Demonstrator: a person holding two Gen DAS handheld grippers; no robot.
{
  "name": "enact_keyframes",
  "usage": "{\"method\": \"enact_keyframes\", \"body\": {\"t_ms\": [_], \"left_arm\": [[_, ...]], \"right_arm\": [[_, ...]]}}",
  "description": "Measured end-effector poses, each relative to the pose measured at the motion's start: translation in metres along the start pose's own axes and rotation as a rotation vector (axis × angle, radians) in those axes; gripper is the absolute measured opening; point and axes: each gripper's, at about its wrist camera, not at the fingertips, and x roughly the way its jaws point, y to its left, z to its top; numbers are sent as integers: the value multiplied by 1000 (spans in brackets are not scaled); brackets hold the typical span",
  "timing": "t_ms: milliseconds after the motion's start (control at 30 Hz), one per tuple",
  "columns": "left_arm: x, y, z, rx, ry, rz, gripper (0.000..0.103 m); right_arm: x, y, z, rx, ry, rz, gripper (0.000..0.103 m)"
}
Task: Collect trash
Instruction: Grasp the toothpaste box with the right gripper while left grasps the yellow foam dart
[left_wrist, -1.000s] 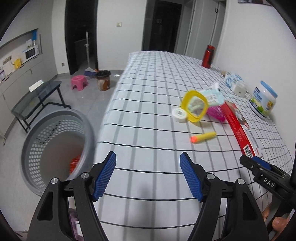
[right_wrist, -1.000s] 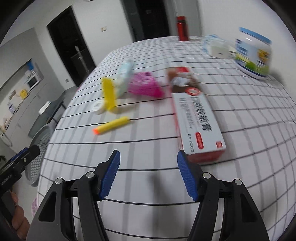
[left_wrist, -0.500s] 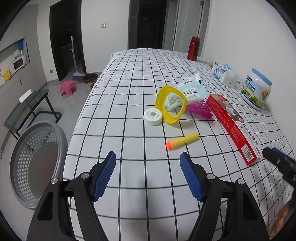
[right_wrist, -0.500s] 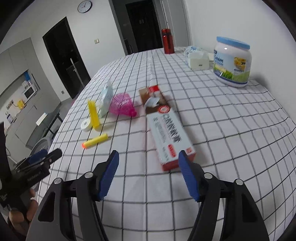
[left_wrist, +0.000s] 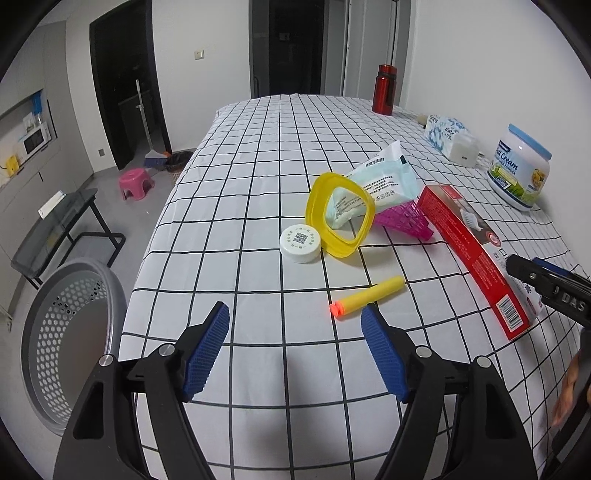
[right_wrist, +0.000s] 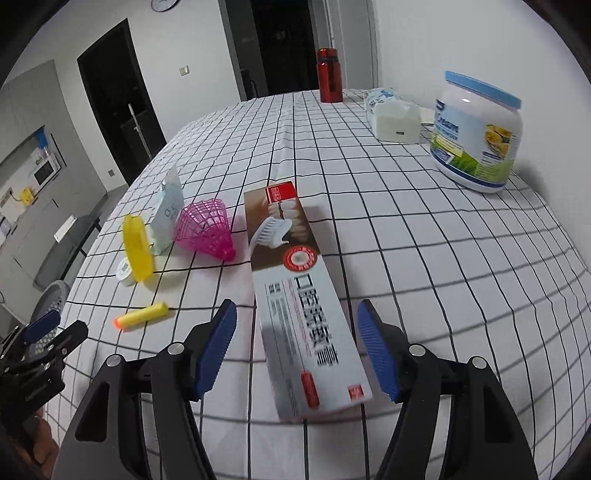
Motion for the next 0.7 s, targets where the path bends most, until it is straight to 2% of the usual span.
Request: {"method": "enact_keyframes", "body": {"t_ms": [567, 667, 700], "left_arm": [[6, -5, 0, 14, 3, 4, 90], [9, -8, 0, 23, 11, -2, 92], [10, -8, -1, 24, 15, -5, 92]], "right_arm": [[55, 10, 17, -91, 130, -37, 65], [58, 9, 14, -84, 144, -22, 53], [58, 10, 13, -83, 146, -16, 52]]}}
